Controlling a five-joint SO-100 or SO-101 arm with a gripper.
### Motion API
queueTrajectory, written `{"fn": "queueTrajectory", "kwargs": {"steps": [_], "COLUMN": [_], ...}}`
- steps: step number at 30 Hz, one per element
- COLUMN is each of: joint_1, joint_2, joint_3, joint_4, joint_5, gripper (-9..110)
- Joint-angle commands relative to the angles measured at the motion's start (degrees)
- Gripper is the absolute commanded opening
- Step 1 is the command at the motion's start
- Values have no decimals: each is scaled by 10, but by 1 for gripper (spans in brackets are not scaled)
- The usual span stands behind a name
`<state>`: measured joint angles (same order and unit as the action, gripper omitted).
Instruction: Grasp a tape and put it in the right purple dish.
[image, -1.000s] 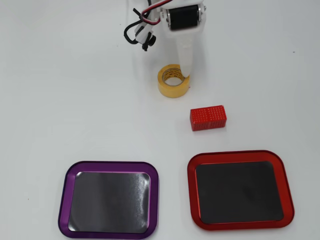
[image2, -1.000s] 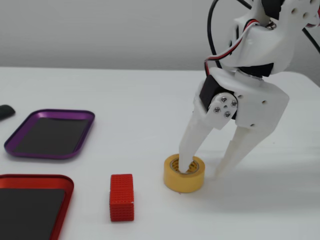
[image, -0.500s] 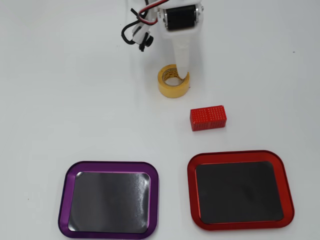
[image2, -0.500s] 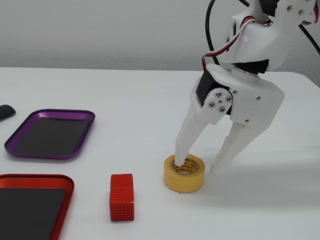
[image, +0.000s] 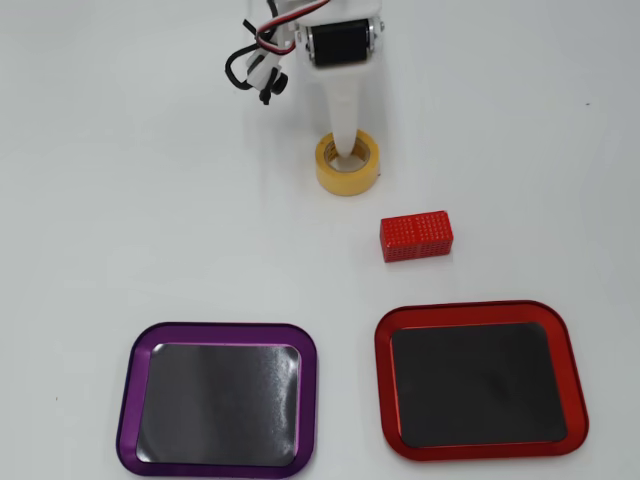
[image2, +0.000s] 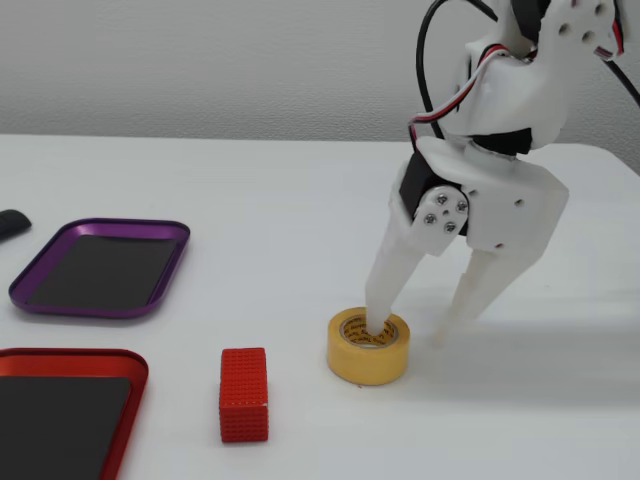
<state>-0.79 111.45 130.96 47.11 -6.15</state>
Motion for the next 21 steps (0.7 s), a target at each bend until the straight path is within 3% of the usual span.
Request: {"fn": "queueTrajectory", "kwargs": {"steps": [1,7,12,21], "joint_1": [-2,1,2,5], "joint_2": [4,2,1,62], "joint_3": [12,40,33,-82], "joint_4": [-20,-62,-62,-40], "joint_5": [-3,-3,2,-3], "gripper": [14,13,-1,-1]}}
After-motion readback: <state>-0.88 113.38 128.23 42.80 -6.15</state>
